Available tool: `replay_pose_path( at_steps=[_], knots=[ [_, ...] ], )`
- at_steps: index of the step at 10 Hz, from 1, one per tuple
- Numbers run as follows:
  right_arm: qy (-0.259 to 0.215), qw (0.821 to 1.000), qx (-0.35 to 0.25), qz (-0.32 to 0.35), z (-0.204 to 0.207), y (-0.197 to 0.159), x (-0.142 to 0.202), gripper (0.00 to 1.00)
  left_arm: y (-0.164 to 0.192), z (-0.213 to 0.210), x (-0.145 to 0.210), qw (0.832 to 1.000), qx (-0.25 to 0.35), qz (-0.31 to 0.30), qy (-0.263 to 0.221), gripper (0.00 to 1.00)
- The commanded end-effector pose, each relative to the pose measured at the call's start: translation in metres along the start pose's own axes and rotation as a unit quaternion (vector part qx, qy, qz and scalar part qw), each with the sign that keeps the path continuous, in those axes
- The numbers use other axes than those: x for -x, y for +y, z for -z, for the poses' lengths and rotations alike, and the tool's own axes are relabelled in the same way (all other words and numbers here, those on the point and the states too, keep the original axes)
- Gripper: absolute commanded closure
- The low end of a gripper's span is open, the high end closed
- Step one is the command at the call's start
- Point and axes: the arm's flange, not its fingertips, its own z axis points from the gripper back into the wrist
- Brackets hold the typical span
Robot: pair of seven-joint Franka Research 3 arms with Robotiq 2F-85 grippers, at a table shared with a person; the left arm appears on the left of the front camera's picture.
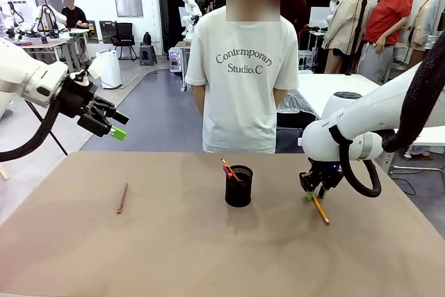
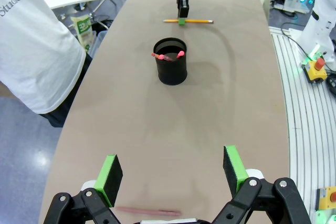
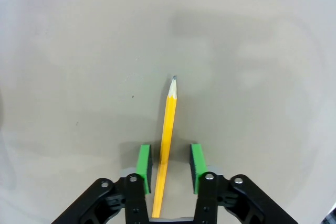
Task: Place the pens into the pen holder.
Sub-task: Pick up a writing instrument from the table and place it into the Pen holder.
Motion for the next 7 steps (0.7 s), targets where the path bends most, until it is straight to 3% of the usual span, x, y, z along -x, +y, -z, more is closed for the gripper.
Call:
replay_pose_path(
  at_steps=[1, 7],
  knots=[
    [0.014, 1.000, 0.022, 0.012, 0.0078, 0.0021, -0.0067, 1.00, 0.0002, -0.0003, -0.0012, 1.000, -0.002, -0.002, -0.006, 0.00],
    [0.019, 1.000, 0.017, -0.009, 0.0051, 0.0044, -0.0098, 1.00, 0.0002, -0.0003, -0.0012, 1.000, -0.002, -0.002, -0.006, 0.00]
  ],
)
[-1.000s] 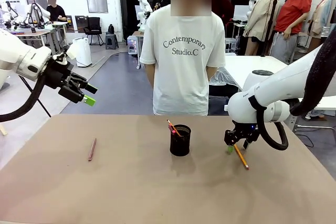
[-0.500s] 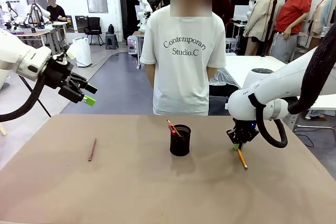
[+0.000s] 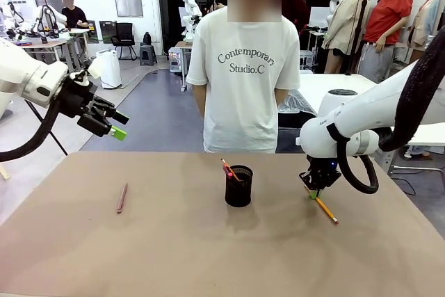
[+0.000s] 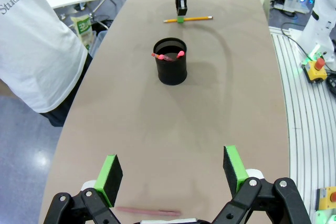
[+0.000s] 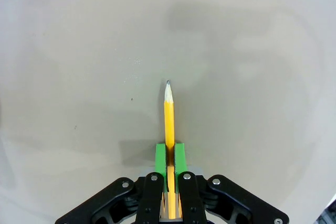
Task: Place the pens into the pen holder.
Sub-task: Pick up a writing instrument from the table and place it into the Pen holder.
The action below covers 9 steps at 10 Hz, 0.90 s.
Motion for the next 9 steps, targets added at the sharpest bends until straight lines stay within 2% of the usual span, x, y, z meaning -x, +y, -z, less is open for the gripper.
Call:
replay_pose_path(
  at_steps=[1, 2, 4, 5, 6, 9],
  knots=[
    [-0.030, 0.999, -0.031, -0.015, -0.005, -0.005, 0.004, 1.00, 0.000, 0.000, -0.001, 1.000, -0.002, -0.002, -0.006, 0.00],
    [-0.067, 0.995, -0.067, -0.025, -0.017, -0.017, 0.012, 1.00, 0.000, 0.000, -0.001, 1.000, -0.002, -0.002, -0.006, 0.00],
    [-0.138, 0.977, -0.153, -0.059, -0.046, -0.034, 0.034, 1.00, 0.000, 0.000, -0.001, 1.000, -0.002, -0.002, -0.006, 0.00],
    [-0.170, 0.958, -0.207, -0.101, -0.062, -0.035, 0.043, 1.00, 0.000, 0.000, -0.001, 1.000, -0.002, -0.002, -0.006, 0.00],
    [-0.213, 0.925, -0.271, -0.160, -0.078, -0.035, 0.050, 1.00, 0.000, 0.000, -0.001, 1.000, -0.002, -0.002, -0.006, 0.00],
    [-0.291, 0.856, -0.358, -0.231, -0.110, -0.029, 0.060, 1.00, 0.000, 0.000, -0.001, 1.000, -0.002, -0.002, -0.006, 0.00]
  ],
)
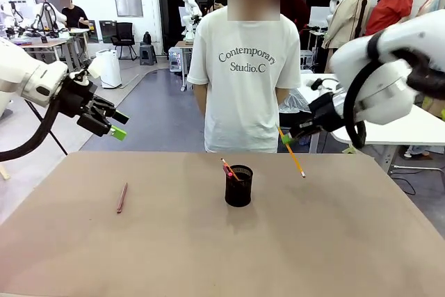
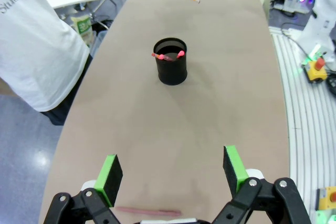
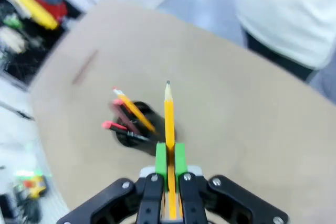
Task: Place the pens into the pen holder.
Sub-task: Pick up a writing instrument from the table and place it into the Pen holder.
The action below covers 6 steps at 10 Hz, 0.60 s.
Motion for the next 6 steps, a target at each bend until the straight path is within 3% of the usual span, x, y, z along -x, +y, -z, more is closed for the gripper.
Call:
replay_pose_path(
  at_steps=[1, 3, 6],
  knots=[
    [-0.008, 0.994, -0.098, -0.046, -0.017, -0.021, 0.045, 1.00, 0.000, 0.000, -0.001, 1.000, -0.002, -0.002, -0.006, 0.00],
    [-0.024, 0.990, -0.114, -0.076, -0.024, -0.011, 0.045, 1.00, 0.000, 0.000, -0.001, 1.000, -0.002, -0.002, -0.006, 0.00],
    [-0.028, 0.992, -0.107, -0.066, -0.025, -0.017, 0.042, 1.00, 0.000, 0.000, -0.001, 1.000, -0.002, -0.002, -0.006, 0.00]
  ],
)
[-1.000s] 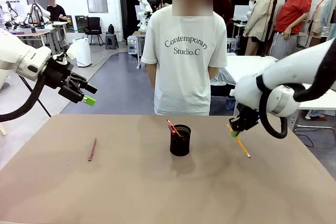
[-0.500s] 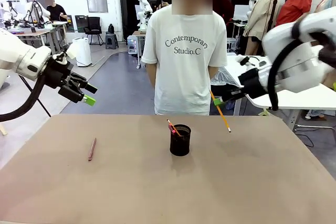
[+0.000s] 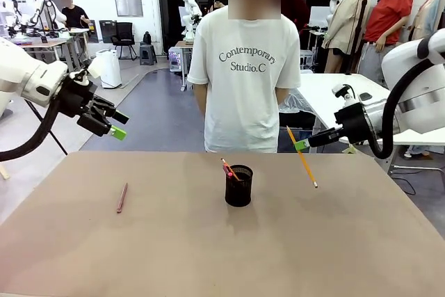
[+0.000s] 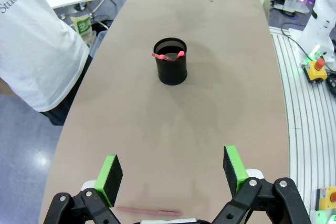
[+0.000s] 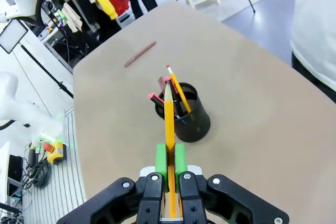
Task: Place the pens into the pen holder.
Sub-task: Pick up a writing instrument from the table and place it into the Pen holder.
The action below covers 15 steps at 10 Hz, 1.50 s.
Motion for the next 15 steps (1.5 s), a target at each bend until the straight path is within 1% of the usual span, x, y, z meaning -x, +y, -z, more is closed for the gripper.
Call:
replay_pose_path(
  at_steps=[1, 4, 5, 6, 7, 8, 9, 10, 11, 12, 15],
  knots=[
    [-0.004, 1.000, 0.005, 0.001, 0.002, 0.001, -0.005, 1.00, 0.000, 0.000, -0.001, 1.000, -0.002, -0.002, -0.006, 0.00],
    [0.000, 1.000, 0.000, -0.001, 0.001, 0.000, -0.001, 1.00, 0.000, 0.000, -0.001, 1.000, -0.002, -0.002, -0.006, 0.00],
    [-0.026, 0.999, -0.026, -0.023, 0.006, -0.003, -0.003, 1.00, 0.000, 0.000, -0.001, 1.000, -0.002, -0.002, -0.006, 0.00],
    [-0.054, 0.995, -0.066, -0.041, 0.010, -0.015, -0.015, 1.00, 0.000, 0.000, -0.001, 1.000, -0.002, -0.002, -0.006, 0.00],
    [-0.075, 0.992, -0.067, -0.075, 0.016, -0.021, -0.020, 1.00, 0.000, 0.000, -0.001, 1.000, -0.002, -0.002, -0.006, 0.00],
    [-0.099, 0.986, -0.087, -0.100, 0.022, -0.024, -0.026, 1.00, 0.000, 0.000, -0.001, 1.000, -0.002, -0.002, -0.006, 0.00],
    [-0.128, 0.979, -0.078, -0.136, 0.033, -0.029, -0.029, 1.00, 0.000, 0.000, -0.001, 1.000, -0.002, -0.002, -0.006, 0.00],
    [-0.129, 0.976, -0.094, -0.146, 0.038, -0.030, -0.035, 1.00, 0.000, 0.000, -0.001, 1.000, -0.002, -0.002, -0.006, 0.00],
    [-0.138, 0.968, -0.113, -0.179, 0.043, -0.036, -0.042, 1.00, 0.000, 0.000, -0.001, 1.000, -0.002, -0.002, -0.006, 0.00],
    [-0.174, 0.956, -0.094, -0.215, 0.053, -0.037, -0.044, 1.00, 0.000, 0.000, -0.001, 1.000, -0.002, -0.002, -0.006, 0.00],
    [-0.162, 0.953, -0.110, -0.230, 0.076, -0.037, -0.053, 1.00, 0.000, 0.000, -0.001, 1.000, -0.002, -0.002, -0.006, 0.00]
  ],
)
